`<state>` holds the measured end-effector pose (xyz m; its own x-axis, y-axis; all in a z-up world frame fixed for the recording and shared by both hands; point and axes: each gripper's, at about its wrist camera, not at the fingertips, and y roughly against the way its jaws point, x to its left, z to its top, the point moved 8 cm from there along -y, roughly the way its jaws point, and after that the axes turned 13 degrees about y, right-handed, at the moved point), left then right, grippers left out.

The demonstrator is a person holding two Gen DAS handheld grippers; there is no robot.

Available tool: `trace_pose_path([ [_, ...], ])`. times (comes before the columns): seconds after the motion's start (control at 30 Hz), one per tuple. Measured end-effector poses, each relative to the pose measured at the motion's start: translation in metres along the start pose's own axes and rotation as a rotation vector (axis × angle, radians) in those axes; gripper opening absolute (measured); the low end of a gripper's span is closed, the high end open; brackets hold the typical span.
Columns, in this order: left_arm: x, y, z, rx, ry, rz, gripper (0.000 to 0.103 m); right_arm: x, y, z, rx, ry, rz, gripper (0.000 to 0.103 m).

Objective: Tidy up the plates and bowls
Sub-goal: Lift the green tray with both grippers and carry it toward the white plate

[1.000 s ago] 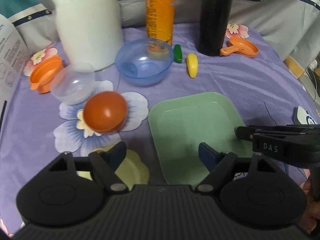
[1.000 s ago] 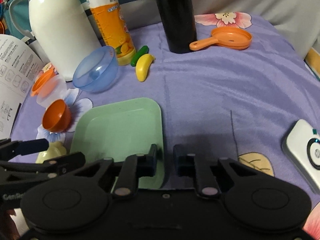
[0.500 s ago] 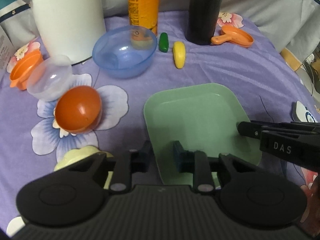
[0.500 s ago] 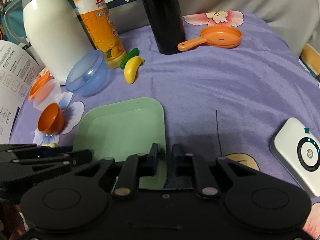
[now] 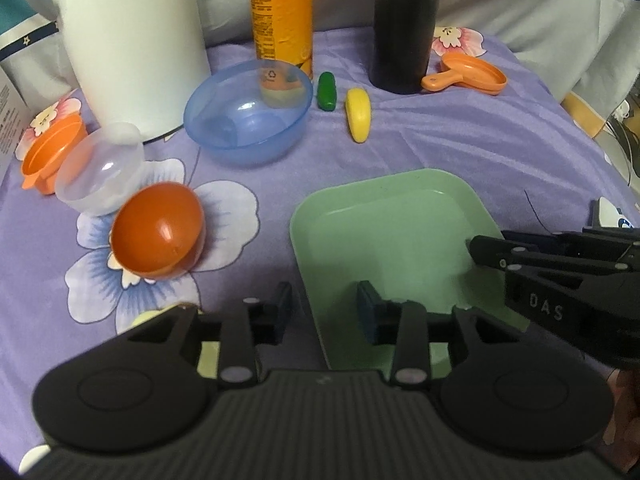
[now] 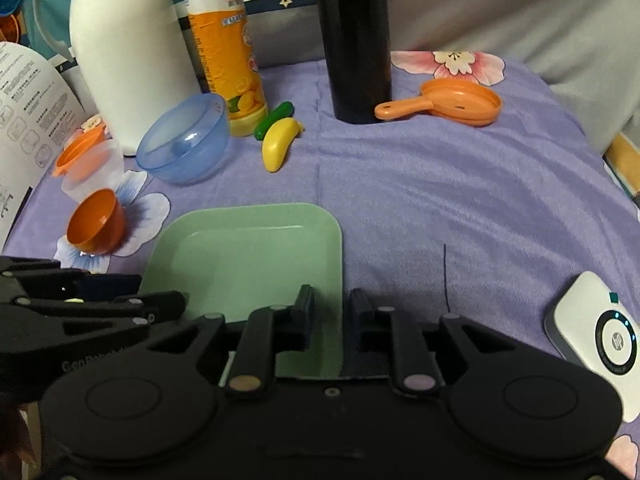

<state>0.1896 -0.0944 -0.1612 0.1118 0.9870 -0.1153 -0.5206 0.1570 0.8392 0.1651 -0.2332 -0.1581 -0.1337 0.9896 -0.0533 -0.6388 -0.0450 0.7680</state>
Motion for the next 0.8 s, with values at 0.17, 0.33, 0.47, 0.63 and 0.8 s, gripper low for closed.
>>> trace_pose_path([
  [0.17, -0.007, 0.001, -0.001, -0.005, -0.024, 0.027, 0.034, 0.007, 0.004, -0.001, 0.033, -0.03, 0.019, 0.023],
  [0.33, -0.013, 0.011, -0.004, -0.026, -0.033, 0.034, 0.028, 0.002, 0.013, -0.008, 0.045, -0.1, 0.027, 0.028],
  [0.47, -0.013, 0.021, -0.004, -0.028, -0.013, 0.016, 0.028, 0.0, 0.024, -0.013, 0.048, -0.127, 0.03, 0.028],
  [0.63, -0.008, 0.032, -0.007, -0.011, 0.023, -0.002, 0.028, 0.003, 0.043, -0.013, 0.03, -0.141, 0.043, 0.028],
  [0.8, 0.0, 0.049, -0.011, -0.013, 0.052, 0.001, 0.028, 0.012, 0.062, -0.009, 0.017, -0.135, 0.056, 0.028],
])
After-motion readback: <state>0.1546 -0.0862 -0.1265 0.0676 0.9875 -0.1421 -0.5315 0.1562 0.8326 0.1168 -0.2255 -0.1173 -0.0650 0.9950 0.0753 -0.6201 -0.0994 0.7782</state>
